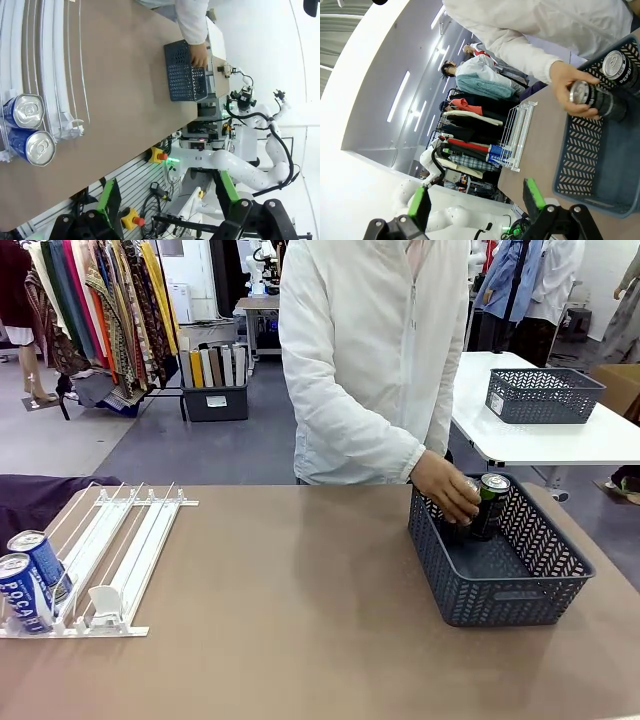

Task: Retrieve and store the cans from the dispenser.
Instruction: Pick up one can from the Automatic Can Dispenser and place it in the middle of the table.

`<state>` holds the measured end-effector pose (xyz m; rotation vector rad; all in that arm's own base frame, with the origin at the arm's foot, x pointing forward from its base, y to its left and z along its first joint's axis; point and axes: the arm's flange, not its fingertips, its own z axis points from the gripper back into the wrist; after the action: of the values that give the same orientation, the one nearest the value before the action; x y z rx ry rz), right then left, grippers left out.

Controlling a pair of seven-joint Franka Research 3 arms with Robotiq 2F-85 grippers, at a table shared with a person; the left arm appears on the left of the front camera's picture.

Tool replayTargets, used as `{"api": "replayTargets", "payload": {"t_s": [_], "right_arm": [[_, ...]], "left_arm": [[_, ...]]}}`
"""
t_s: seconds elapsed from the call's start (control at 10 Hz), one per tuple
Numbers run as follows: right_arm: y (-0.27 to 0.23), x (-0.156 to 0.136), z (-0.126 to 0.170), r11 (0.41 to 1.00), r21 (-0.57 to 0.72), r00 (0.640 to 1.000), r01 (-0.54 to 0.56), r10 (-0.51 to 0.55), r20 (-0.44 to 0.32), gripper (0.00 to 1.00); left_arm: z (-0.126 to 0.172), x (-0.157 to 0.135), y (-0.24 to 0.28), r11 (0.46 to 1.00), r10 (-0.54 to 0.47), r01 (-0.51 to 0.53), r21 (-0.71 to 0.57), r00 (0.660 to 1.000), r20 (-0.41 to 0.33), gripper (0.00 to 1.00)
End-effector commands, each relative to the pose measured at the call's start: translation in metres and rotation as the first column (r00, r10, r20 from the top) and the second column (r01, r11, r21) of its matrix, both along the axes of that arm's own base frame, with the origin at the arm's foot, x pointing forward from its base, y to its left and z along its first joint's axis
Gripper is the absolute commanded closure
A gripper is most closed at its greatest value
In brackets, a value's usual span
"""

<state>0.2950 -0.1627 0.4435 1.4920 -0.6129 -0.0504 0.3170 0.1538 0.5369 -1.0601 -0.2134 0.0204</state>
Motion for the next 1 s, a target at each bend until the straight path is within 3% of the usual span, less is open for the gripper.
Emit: {"api": "replayTargets", "payload": {"t_s": [0.0,0.5,0.6,0.7,0.8,0.9], "right_arm": [[0.0,0.001,0.005,1.0,0.011,1.0,0.002,-0.002,0.007,0.0],[0.0,0.001,0.005,1.0,0.011,1.0,0.002,-0.002,0.007,0.0],[0.0,0.001,0.005,1.0,0.011,1.0,0.002,-0.002,0.007,0.0],[0.0,0.001,0.005,1.0,0.011,1.0,0.002,-0.002,0.007,0.0],[0.0,0.001,0.005,1.0,0.011,1.0,0.002,-0.002,0.007,0.0],[0.0,0.001,0.005,1.0,0.011,1.0,0.002,-0.002,0.007,0.0]], "left_arm": [[0.0,-0.001,-0.002,1.0,0.015,-0.015,-0.018,1.0,-0.002,0.0],[0.0,0.0,0.0,1.0,0.001,-0.001,0.0,1.0,-0.001,0.0],[0.001,0.014,-0.005,0.959,0.08,-0.078,0.272,0.997,0.005,0.0],[-0.003,0.015,-0.013,0.848,0.003,-0.022,0.53,0.999,0.037,0.0],[-0.006,0.005,-0.02,0.698,-0.06,0.011,0.716,0.997,0.043,0.0],[-0.007,-0.008,-0.027,0.556,-0.02,-0.068,0.828,0.995,0.096,0.0]]}}
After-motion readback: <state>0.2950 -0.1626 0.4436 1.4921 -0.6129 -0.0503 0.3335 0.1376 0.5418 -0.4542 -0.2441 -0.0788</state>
